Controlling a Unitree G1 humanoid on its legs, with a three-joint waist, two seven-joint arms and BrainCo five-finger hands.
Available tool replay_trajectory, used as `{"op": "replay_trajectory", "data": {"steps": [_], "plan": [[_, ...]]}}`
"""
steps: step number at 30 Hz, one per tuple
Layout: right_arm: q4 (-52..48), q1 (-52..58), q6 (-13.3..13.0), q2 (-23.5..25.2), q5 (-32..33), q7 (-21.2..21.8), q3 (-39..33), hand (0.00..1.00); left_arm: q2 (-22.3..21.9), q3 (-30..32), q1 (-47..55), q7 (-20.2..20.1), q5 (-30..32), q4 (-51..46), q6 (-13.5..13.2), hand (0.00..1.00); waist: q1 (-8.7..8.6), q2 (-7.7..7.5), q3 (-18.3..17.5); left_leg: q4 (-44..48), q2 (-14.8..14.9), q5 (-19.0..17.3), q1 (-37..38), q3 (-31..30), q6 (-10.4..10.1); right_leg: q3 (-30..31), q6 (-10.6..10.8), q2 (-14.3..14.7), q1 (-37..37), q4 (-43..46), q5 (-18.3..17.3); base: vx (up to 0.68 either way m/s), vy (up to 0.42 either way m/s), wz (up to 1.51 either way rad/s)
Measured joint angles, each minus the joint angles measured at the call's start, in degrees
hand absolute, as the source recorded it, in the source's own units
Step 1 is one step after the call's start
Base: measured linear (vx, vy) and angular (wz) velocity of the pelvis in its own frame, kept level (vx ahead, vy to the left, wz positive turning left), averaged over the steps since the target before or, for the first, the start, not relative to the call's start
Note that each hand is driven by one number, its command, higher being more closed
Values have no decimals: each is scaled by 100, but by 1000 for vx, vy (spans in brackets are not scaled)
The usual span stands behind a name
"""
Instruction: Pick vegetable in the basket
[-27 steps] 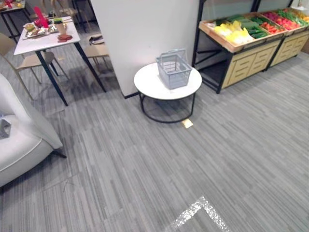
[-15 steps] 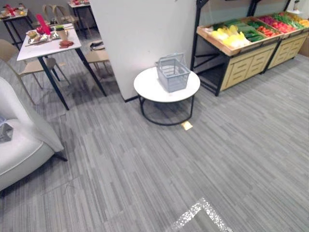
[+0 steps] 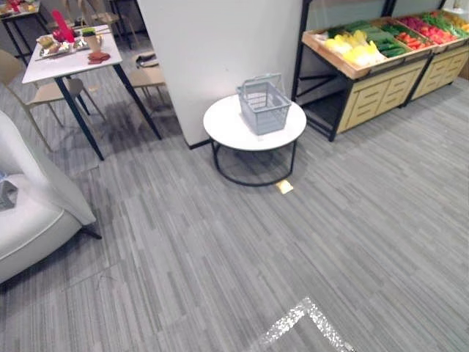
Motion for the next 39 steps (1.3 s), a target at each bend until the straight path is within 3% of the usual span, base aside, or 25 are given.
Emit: {"op": "replay_trajectory", "data": {"steps": [18, 27, 39], "plan": [[-187, 23, -121, -16, 381, 117, 428, 0, 30, -29, 13, 18, -3, -108, -82, 0, -1, -11, -6, 43, 24, -21, 7, 126, -27, 99, -4, 16, -25, 18, 3, 1, -6, -1], [-291, 20, -238, -44, 340, 115, 713, 0, 46, -359, -84, 47, 0, -359, -317, 0, -1, -20, -11, 39, 25, -28, 3, 150, -39, 128, -4, 25, -25, -12, 4, 8, -14, -1], [-288, -8, -207, -35, 324, -23, 645, 0, 99, -517, -340, 217, 482, -428, -215, 0, -7, -28, 32, 46, 56, -53, -143, 175, -75, 195, -29, 73, -137, -137, 69, -1, -21, -2]]}}
